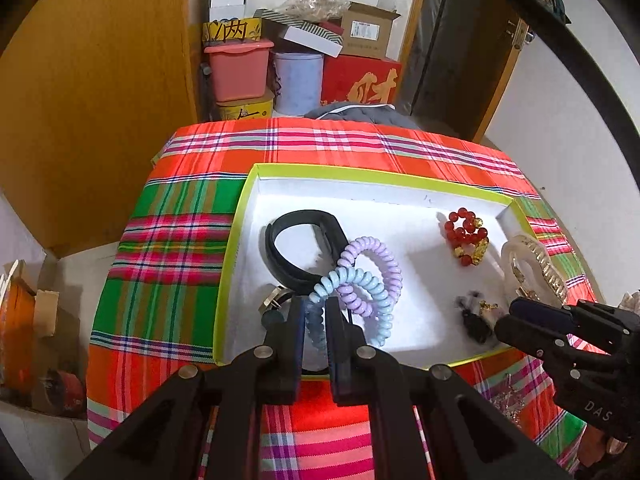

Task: Organize jewelry
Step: 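Carry the white coil hair tie and bear charm into the box and release both, then grasp the beaded tassel with the left tool while the right tool grasps the rhinestone hairpin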

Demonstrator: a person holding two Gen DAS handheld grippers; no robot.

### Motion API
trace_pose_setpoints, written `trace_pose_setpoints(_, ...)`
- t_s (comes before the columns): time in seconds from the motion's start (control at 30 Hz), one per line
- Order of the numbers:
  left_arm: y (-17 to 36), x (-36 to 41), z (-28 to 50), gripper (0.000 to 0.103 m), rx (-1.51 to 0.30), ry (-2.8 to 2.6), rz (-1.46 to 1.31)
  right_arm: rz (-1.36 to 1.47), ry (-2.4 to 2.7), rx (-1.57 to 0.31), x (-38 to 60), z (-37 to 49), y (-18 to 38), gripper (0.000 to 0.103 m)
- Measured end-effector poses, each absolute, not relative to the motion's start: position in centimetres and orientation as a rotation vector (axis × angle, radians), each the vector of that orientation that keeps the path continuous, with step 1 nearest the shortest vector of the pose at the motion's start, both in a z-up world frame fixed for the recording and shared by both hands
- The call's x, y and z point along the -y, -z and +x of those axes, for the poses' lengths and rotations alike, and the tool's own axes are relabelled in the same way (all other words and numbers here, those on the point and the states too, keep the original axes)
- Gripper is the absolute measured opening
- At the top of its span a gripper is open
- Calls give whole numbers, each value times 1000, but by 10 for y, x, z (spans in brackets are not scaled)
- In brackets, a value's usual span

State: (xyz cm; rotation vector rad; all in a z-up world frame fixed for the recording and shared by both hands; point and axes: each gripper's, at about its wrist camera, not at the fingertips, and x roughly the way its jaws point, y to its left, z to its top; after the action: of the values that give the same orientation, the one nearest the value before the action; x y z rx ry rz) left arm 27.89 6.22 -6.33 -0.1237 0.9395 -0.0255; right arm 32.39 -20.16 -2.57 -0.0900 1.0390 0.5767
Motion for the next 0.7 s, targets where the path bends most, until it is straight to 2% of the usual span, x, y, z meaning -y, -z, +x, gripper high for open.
trace_pose_setpoints(0.33, 42, -61, 258, 10, -907, 32, -146, -84, -567, -1004, 214, 306, 7, 30)
trace_pose_setpoints(0.7, 25, -53, 201, 10, -888, 40, -140, -78, -549, -981, 241, 266, -12, 30)
